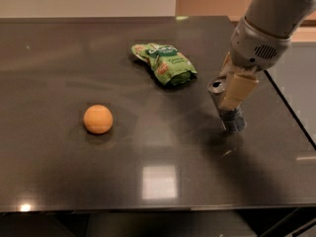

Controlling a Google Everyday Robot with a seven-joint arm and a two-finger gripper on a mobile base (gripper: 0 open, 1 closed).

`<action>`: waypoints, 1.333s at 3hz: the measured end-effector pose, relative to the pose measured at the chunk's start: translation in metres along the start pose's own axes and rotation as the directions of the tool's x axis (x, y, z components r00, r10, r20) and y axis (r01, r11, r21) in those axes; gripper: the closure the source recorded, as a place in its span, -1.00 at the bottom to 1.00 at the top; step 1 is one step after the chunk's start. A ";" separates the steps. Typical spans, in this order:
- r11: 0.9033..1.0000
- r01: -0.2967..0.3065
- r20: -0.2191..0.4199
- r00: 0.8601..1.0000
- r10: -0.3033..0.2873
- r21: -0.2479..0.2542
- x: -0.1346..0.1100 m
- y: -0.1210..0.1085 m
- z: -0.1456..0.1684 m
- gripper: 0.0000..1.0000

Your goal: Knock redbull can over

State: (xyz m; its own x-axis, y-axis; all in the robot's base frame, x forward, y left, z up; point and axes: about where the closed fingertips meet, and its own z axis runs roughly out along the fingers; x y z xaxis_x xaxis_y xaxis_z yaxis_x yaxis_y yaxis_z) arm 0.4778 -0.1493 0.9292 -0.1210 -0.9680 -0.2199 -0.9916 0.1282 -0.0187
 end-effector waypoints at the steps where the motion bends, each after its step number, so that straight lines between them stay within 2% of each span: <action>1: 1.000 -0.003 -0.092 0.996 0.003 0.009 0.009 -0.002 0.003 1.00; 2: 1.000 0.005 -0.157 0.988 -0.005 -0.001 0.016 -0.001 0.013 0.63; 4: 0.998 0.026 -0.198 0.980 -0.035 -0.050 0.021 -0.001 0.032 -0.30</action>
Offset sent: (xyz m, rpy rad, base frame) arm -0.0245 -0.0292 -0.0289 -0.2695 0.1340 0.0235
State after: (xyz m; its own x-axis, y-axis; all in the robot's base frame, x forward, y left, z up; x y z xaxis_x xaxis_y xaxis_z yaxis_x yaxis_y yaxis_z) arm 0.4779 -0.1631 0.8932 -0.0930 -0.9954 -0.0219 -0.9954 0.0925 0.0246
